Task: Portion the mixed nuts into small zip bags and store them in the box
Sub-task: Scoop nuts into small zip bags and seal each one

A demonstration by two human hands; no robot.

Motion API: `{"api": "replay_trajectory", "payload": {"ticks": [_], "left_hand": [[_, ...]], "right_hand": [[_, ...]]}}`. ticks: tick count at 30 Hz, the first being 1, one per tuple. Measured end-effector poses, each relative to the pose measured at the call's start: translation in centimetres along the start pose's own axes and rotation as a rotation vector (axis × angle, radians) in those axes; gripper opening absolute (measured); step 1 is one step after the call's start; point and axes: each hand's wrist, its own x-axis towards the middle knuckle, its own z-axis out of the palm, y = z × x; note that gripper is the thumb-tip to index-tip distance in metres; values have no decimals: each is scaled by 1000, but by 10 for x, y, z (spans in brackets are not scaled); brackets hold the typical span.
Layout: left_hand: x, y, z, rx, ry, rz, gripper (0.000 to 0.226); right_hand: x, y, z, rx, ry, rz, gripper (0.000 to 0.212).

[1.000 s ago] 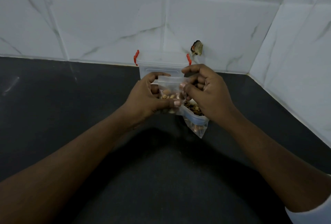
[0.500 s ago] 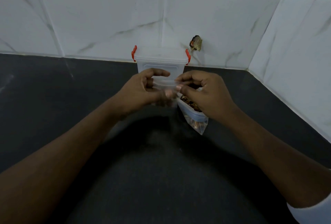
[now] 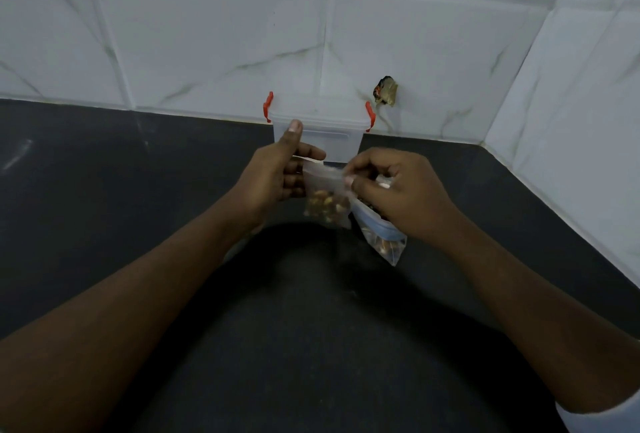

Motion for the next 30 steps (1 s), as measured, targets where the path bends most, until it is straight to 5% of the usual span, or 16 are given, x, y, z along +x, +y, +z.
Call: {"api": "replay_trajectory", "payload": {"ticks": [2,6,10,14,18,23,30], "left_hand": [[-2,1,0,1,-12,-5,68],[-3,1,3,-16,-13,-12,70],[-2,-2,3,-20,-70,-25,70],[-4,-5,2,-46,-162,51,39],[-7,-2,8,-95,-171,72,34],[-11,4,19,-188,-76,93,27],[-14,5,21,-146,-94,130,14]], "right_hand": [[-1,0,2,-122,-107,-36,15],[-1,-2,2,102,82,9,15],[-1,2,2,49,-134,40,14],[3,2,-4,335,37,141,11],[4,5,-6,518,120,247,10],[5,-1,-9,956,-10,386,39],[3,1,-9,684,-58,338,18]]}}
